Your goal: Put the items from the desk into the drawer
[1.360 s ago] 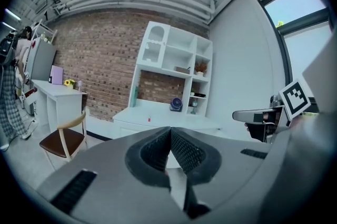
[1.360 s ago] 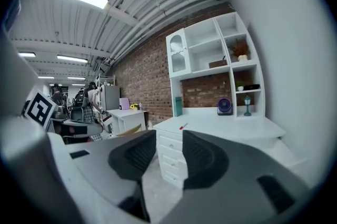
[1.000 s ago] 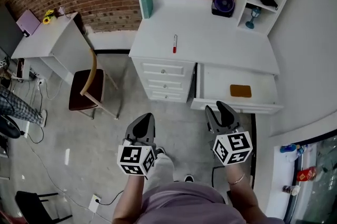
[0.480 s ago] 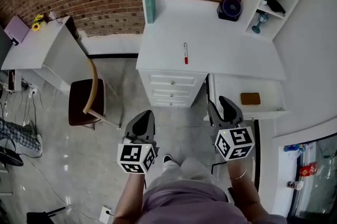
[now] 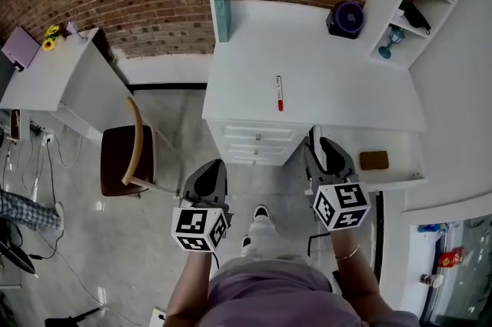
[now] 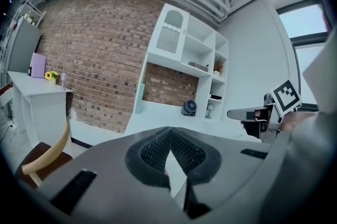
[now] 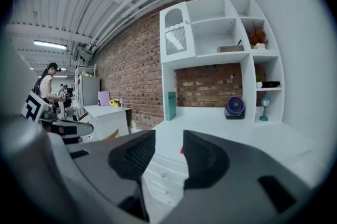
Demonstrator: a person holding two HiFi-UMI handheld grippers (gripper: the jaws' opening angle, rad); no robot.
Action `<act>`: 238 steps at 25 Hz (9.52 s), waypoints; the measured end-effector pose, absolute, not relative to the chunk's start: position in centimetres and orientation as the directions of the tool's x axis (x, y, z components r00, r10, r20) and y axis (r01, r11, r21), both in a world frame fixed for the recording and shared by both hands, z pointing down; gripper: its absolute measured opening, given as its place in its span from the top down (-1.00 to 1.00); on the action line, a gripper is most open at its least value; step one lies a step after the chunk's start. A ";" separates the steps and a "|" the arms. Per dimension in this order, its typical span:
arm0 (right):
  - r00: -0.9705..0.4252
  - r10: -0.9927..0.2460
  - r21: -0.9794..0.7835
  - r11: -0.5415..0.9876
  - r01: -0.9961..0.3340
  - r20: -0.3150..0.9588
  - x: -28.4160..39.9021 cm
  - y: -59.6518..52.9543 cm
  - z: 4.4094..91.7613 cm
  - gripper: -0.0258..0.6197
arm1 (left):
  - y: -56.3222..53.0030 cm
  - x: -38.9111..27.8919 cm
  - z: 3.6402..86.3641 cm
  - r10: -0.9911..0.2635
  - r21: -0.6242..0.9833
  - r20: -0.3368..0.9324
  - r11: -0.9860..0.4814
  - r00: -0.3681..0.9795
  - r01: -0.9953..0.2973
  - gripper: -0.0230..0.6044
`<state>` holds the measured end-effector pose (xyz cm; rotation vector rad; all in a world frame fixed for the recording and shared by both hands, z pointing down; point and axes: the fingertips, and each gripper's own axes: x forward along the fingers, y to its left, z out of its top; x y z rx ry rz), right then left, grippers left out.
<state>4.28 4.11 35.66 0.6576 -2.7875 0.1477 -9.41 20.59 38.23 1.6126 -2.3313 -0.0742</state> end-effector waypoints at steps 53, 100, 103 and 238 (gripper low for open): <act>-0.610 -0.519 0.018 0.770 -0.638 0.599 -15.7 -12.2 50.0 0.44 | -1.6 -31.7 42.8 -0.953 0.251 0.302 0.121 -0.042 -0.960 0.93; -0.498 -0.448 -0.017 0.731 -0.682 0.742 -15.8 -12.7 56.2 0.70 | -2.0 -34.0 44.4 -0.946 0.280 0.323 0.117 -0.021 -0.953 0.93; -0.523 -0.472 -0.040 0.714 -0.699 0.710 -15.9 -12.5 54.6 0.70 | -2.1 -33.7 44.2 -0.947 0.278 0.322 0.102 -0.007 -0.955 0.93; -0.156 -0.522 -0.058 0.199 -0.978 0.838 18.0 -19.2 66.4 0.70 | -18.0 -5.5 44.8 -0.847 0.227 0.392 -0.289 0.359 -0.930 0.93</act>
